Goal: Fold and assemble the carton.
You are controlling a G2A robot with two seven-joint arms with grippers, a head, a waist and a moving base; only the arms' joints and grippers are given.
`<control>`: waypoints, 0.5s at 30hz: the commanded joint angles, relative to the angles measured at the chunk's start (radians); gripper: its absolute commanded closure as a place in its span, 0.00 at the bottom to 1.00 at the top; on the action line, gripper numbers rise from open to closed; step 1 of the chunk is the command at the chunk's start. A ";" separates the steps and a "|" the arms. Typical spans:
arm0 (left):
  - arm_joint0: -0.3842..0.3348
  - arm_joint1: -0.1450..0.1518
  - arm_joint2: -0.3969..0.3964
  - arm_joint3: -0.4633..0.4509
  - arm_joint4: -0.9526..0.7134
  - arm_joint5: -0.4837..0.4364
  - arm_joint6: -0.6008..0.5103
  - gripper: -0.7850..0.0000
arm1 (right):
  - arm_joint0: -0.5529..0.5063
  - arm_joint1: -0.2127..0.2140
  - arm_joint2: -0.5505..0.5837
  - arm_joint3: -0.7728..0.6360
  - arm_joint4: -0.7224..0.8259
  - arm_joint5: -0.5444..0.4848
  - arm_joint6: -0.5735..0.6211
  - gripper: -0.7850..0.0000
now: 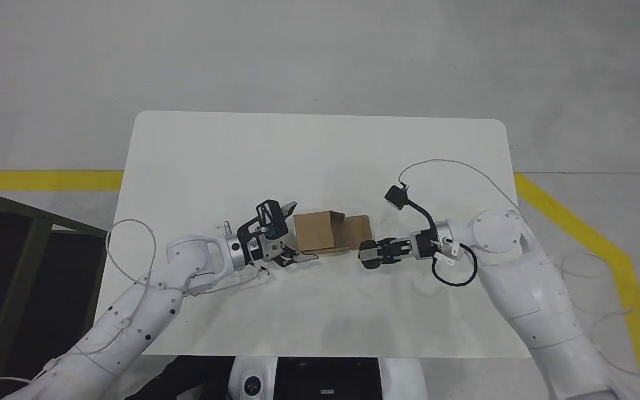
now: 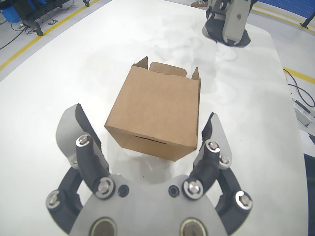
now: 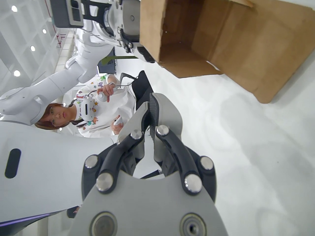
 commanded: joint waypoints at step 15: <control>-0.014 -0.033 0.015 0.022 0.020 -0.010 0.017 0.00 | 0.018 -0.016 -0.071 0.085 -0.050 -0.058 -0.177 1.00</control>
